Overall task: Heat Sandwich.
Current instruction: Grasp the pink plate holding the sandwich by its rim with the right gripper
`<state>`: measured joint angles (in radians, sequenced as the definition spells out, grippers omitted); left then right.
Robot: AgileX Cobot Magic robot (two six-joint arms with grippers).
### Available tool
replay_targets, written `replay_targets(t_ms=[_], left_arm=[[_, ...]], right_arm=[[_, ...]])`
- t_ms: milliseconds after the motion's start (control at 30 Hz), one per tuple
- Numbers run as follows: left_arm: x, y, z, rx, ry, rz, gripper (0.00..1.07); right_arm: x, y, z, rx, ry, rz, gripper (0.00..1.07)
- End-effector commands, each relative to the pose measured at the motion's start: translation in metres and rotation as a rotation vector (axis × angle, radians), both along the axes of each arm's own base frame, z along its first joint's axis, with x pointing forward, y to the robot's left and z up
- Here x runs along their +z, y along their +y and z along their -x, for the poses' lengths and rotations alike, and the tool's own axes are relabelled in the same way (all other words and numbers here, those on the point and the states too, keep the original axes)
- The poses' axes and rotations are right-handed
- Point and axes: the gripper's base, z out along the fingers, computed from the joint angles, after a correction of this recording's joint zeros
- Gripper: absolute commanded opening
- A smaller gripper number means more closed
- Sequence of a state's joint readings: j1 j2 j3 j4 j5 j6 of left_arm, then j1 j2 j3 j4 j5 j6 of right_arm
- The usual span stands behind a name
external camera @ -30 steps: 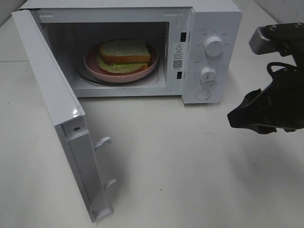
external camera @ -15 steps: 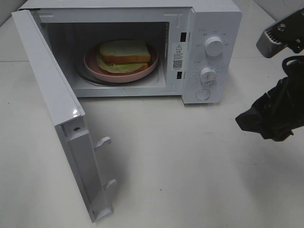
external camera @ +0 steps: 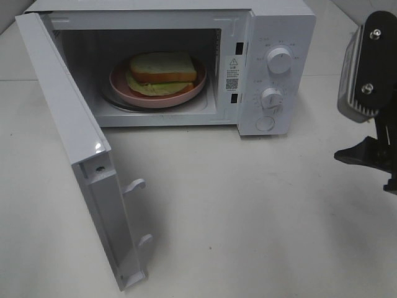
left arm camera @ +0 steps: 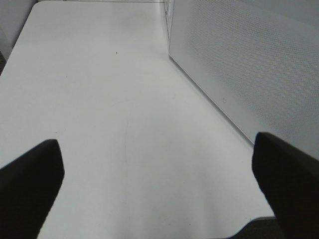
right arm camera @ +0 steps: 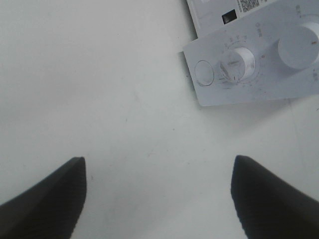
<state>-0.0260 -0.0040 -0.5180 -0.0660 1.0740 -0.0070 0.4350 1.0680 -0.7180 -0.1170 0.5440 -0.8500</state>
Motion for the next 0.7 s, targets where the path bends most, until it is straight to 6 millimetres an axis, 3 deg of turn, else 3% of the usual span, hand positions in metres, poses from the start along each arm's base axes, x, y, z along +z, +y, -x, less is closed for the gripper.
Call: replay_targets(t_ms=[33, 133, 367, 700], left_arm=[[0.0, 0.0, 0.002, 0.003, -0.018, 0.005, 0.98], [0.0, 0.0, 0.002, 0.003, -0.018, 0.005, 0.98], [0.0, 0.0, 0.002, 0.003, -0.018, 0.005, 0.98], [0.0, 0.0, 0.002, 0.003, -0.018, 0.005, 0.98]], right_arm=[[0.003, -0.002, 0.0, 0.147, -0.051, 0.131, 0.76], [0.003, -0.002, 0.0, 0.234, -0.064, 0.199, 0.76], [0.002, -0.002, -0.001, 0.254, -0.075, 0.215, 0.76], [-0.014, 0.027, -0.008, 0.394, -0.036, 0.284, 0.77]])
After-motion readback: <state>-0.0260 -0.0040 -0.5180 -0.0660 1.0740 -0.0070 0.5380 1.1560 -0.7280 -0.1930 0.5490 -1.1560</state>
